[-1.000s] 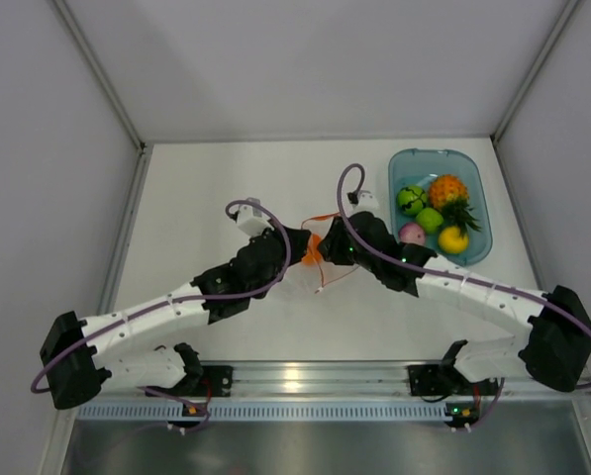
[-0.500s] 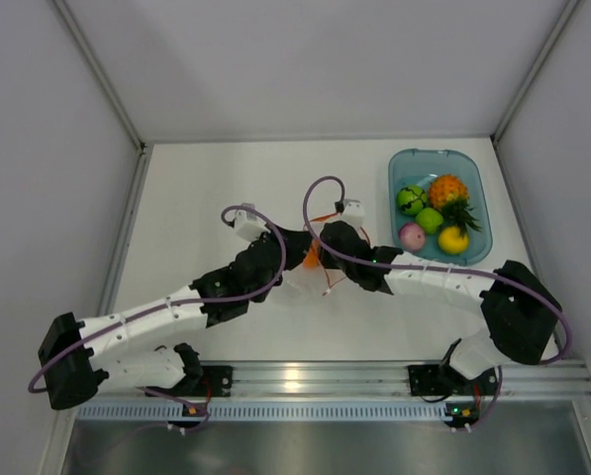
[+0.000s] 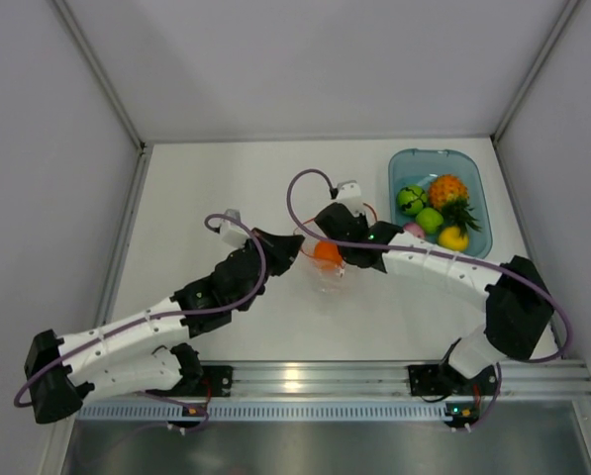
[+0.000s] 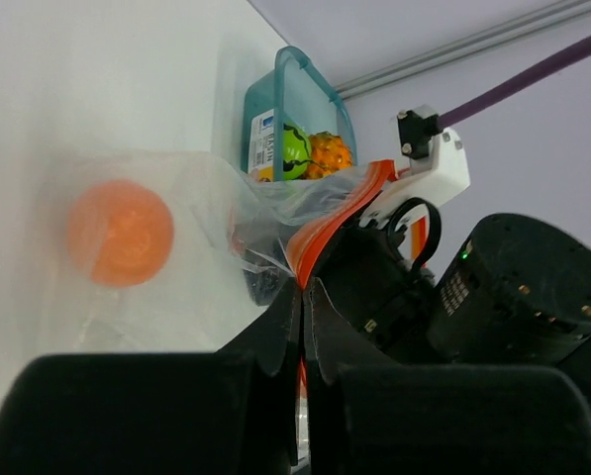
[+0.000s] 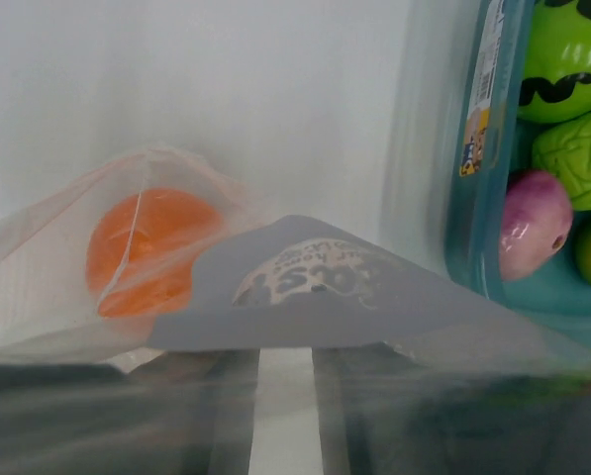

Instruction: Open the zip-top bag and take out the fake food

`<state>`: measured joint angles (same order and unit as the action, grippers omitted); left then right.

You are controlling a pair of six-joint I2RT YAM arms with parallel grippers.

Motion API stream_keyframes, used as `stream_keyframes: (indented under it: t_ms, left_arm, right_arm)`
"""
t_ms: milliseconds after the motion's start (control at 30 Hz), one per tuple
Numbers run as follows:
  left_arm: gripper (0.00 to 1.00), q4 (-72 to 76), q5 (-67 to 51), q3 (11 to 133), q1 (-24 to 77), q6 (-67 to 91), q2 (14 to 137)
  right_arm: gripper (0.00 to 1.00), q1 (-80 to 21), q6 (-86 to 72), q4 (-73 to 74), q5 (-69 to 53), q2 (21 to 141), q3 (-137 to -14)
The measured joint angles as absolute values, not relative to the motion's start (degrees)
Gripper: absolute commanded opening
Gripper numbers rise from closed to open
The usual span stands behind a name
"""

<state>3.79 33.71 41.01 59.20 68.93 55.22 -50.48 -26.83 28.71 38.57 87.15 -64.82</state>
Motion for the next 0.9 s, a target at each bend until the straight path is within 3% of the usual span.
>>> stream_keyframes:
  t_ms: [500, 600, 900]
  left_arm:
    - [0.00, -3.2, 37.0, 39.9, 59.3, 62.4, 56.7]
    - [0.00, -3.9, 37.2, 39.9, 59.3, 61.5, 56.9]
    - [0.00, -4.8, 37.3, 39.8, 59.3, 60.1, 56.9]
  right_arm:
    - [0.34, -50.5, -15.0, 36.8, 23.4, 92.6, -69.5]
    - [0.43, -50.5, -15.7, 35.7, 21.1, 92.7, -69.4]
    - [0.58, -50.4, -21.3, 25.9, 18.1, 92.9, -64.4]
